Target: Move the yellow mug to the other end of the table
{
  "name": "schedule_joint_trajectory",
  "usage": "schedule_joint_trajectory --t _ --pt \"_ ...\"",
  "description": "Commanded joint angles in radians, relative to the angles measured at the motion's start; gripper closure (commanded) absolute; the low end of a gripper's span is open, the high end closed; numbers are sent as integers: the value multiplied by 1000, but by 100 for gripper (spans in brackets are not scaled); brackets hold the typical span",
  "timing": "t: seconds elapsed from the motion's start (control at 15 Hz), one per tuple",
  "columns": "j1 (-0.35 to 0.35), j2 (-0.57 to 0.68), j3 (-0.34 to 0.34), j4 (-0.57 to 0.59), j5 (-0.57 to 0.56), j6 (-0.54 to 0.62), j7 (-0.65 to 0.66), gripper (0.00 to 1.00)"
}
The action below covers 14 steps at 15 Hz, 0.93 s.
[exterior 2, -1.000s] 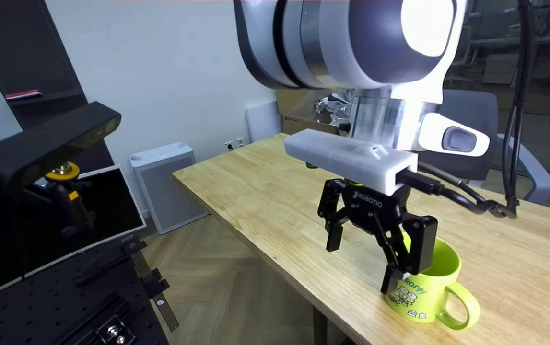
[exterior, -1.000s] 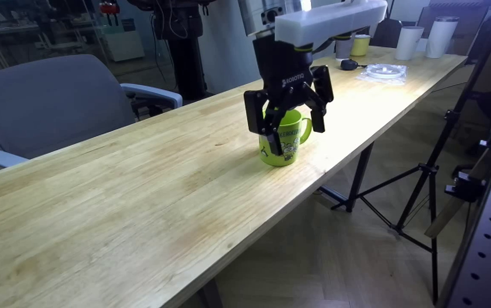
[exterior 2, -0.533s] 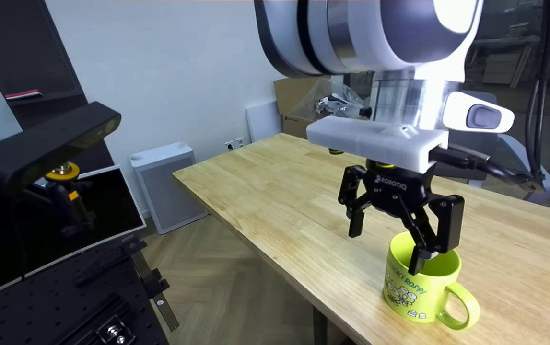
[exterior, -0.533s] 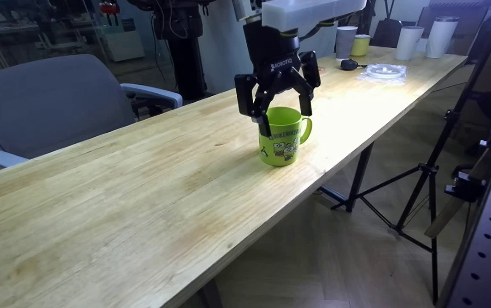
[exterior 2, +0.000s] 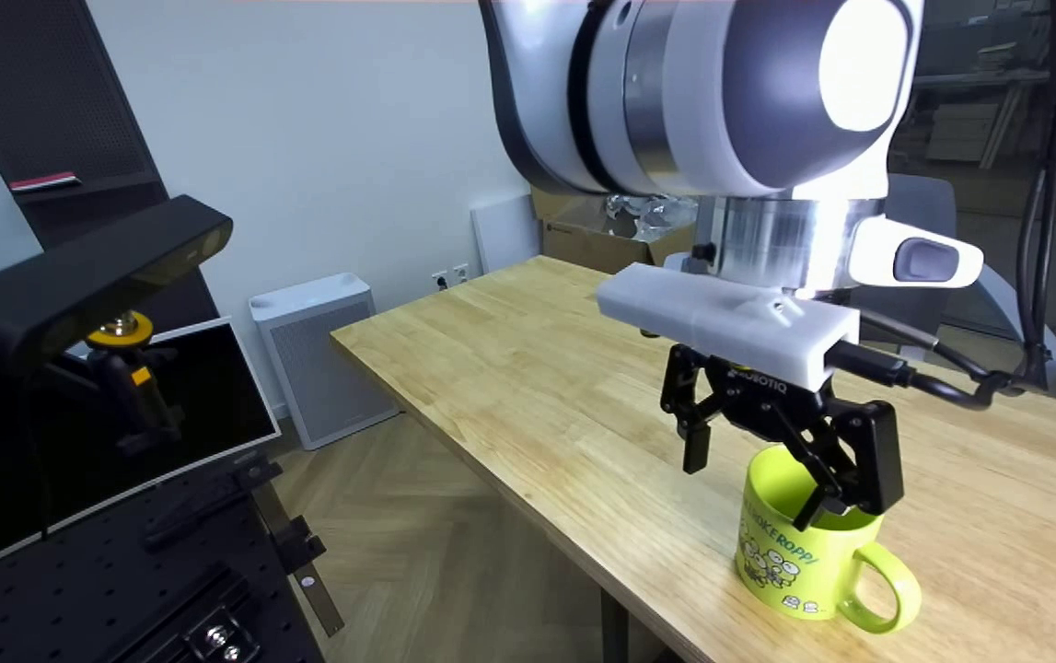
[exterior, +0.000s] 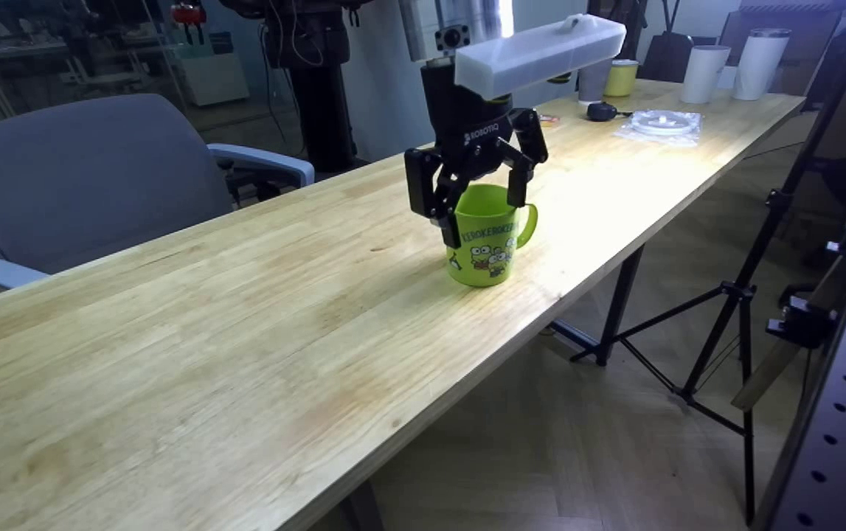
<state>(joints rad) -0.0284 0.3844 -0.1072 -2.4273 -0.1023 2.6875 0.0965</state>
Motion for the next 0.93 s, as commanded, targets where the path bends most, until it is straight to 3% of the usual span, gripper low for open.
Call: schedule_joint_trajectory --t 0.0,0.53,0.87 --pt "16 28 -14 2 -18 33 5 0" --pt "32 53 -18 58 -28 -49 2 0" --pt "18 83 12 143 -6 -204 -26 0"
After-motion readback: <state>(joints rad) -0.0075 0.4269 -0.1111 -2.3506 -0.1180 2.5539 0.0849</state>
